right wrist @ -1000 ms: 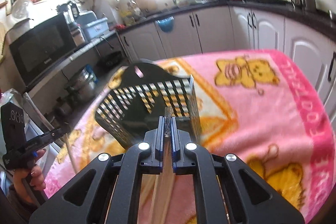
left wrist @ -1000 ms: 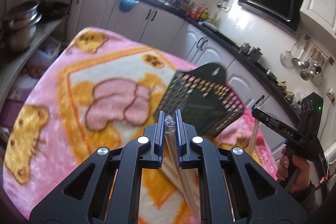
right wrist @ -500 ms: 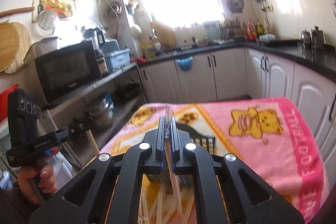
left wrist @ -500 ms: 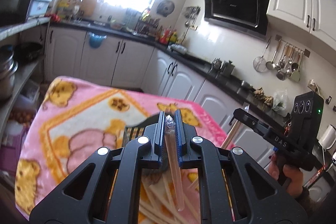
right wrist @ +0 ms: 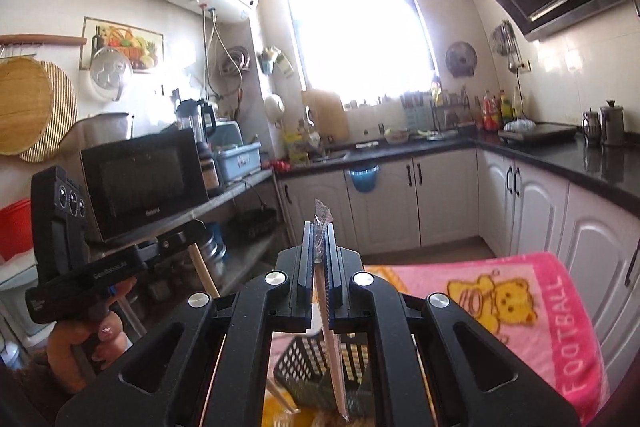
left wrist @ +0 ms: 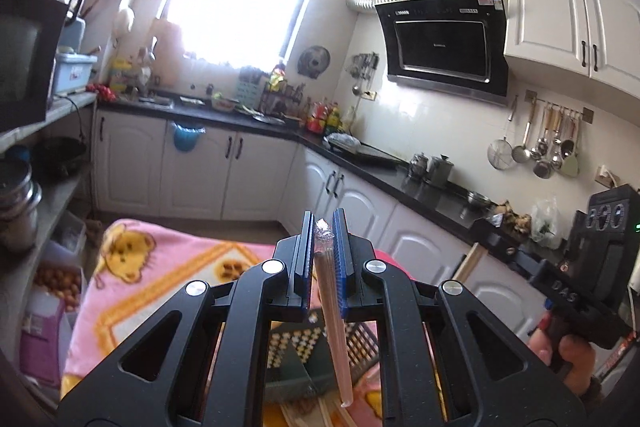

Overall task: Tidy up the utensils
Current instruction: 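Lift the held chopsticks with both grippers and carry them above the green caddy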

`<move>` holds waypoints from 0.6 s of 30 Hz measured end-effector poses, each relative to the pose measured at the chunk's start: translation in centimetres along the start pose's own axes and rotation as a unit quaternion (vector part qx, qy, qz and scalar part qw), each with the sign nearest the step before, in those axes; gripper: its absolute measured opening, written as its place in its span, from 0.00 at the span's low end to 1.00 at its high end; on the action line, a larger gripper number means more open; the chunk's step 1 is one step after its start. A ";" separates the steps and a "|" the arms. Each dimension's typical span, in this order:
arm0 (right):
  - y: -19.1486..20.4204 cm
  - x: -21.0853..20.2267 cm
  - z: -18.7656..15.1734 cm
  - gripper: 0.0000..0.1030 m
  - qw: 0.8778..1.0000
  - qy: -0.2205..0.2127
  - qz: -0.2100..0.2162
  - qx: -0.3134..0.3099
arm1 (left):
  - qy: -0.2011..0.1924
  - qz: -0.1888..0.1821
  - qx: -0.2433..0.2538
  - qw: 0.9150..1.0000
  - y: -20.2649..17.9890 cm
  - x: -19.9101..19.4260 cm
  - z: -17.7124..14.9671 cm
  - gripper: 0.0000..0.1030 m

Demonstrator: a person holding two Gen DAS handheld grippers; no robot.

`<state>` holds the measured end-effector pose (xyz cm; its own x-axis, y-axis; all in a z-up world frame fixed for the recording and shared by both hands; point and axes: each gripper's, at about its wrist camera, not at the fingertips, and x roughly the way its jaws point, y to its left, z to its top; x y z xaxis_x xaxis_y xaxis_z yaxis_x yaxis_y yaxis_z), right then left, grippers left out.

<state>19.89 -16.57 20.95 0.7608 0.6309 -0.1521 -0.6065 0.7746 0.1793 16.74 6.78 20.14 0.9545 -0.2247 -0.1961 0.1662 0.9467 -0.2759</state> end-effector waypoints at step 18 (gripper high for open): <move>-4.0 5.4 -0.6 0.05 0.998 0.003 -0.055 0.012 | 0.009 0.069 0.058 0.996 0.6 6.5 -1.1 0.06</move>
<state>26.28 -16.21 18.83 0.8215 0.5418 -0.1775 -0.5130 0.8383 0.1848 22.77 5.64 17.71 0.9659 -0.0936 -0.2414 0.0621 0.9889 -0.1349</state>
